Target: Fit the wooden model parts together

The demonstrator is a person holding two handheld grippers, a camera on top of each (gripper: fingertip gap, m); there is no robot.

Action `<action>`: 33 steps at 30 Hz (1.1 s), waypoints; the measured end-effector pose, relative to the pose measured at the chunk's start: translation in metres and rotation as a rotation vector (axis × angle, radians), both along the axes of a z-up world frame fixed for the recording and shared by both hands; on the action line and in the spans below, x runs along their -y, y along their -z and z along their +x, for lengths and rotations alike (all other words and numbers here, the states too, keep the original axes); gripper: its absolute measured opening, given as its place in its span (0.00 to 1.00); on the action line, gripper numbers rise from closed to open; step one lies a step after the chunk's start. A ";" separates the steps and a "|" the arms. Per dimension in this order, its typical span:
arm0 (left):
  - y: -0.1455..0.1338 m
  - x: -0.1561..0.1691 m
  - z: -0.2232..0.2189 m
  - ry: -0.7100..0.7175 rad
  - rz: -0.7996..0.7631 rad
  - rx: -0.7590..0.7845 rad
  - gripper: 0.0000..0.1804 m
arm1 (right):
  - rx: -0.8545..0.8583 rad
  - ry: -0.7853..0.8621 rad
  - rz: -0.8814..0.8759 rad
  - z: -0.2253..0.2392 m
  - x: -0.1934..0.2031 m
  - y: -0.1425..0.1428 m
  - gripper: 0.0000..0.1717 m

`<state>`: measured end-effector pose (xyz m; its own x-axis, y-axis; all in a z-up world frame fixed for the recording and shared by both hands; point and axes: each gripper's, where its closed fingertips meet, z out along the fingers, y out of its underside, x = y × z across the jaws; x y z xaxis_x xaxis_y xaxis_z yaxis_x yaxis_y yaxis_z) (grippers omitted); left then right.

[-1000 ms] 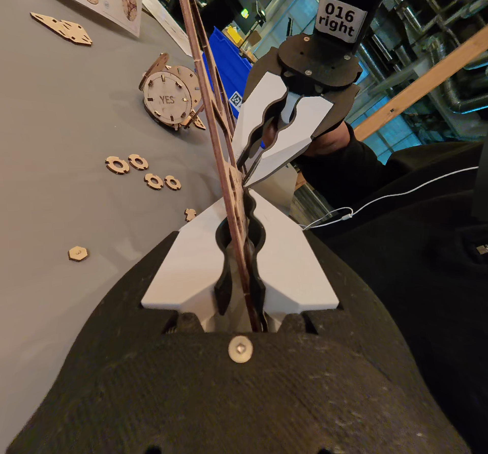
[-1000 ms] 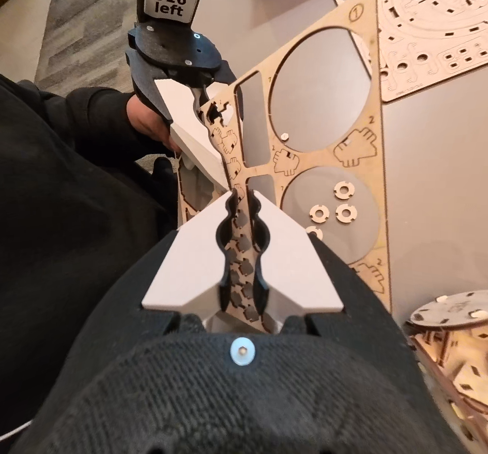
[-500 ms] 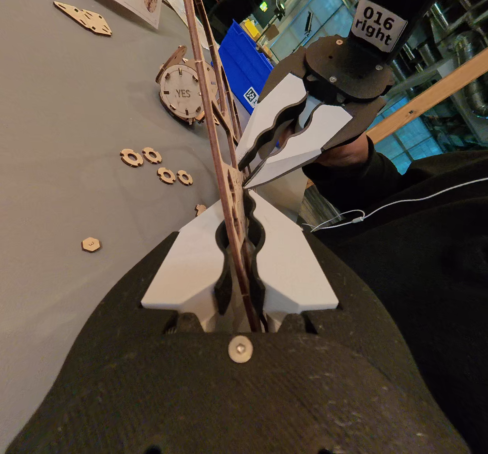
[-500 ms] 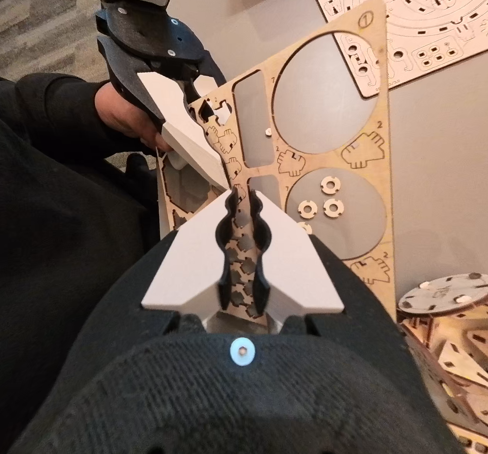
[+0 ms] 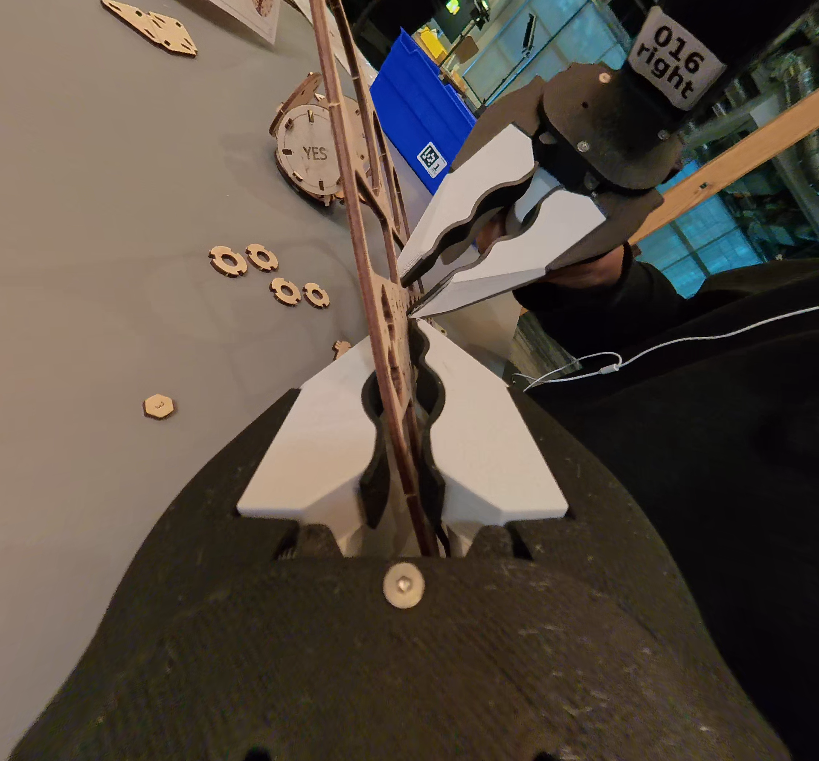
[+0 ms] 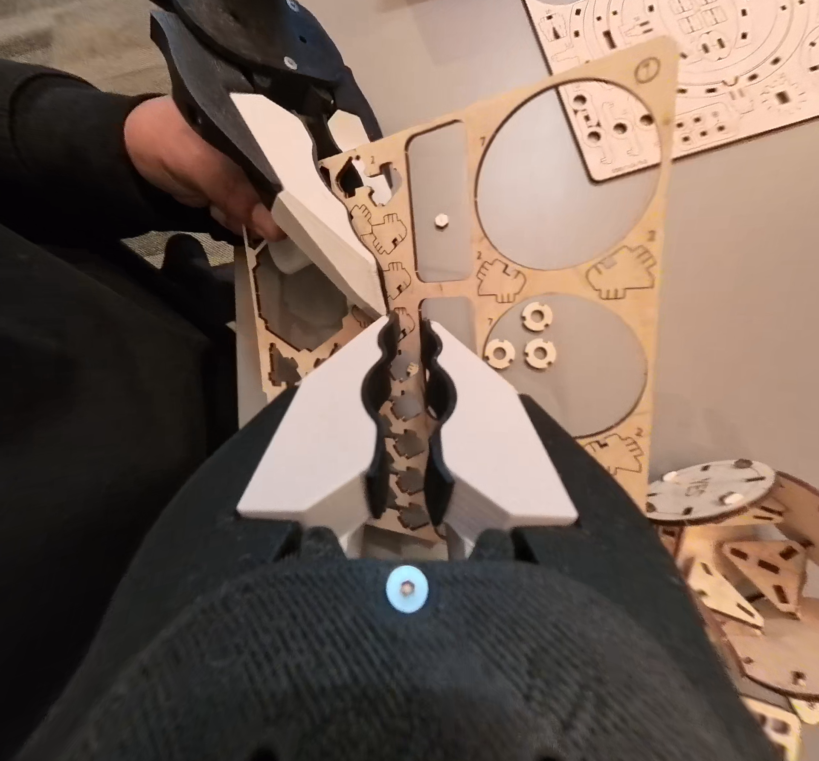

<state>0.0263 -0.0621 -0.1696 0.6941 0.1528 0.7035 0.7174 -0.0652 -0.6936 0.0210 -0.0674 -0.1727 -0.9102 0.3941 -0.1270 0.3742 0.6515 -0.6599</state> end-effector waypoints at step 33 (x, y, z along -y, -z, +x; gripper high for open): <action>-0.043 0.037 -0.022 -0.191 0.329 0.065 0.00 | -0.336 0.345 -0.421 0.006 -0.017 -0.066 0.26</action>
<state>0.0046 -0.0987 -0.1268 0.6275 0.0340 0.7779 0.7379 0.2928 -0.6080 0.0267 -0.0507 -0.1067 -0.7568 0.6504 -0.0648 0.2448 0.1901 -0.9507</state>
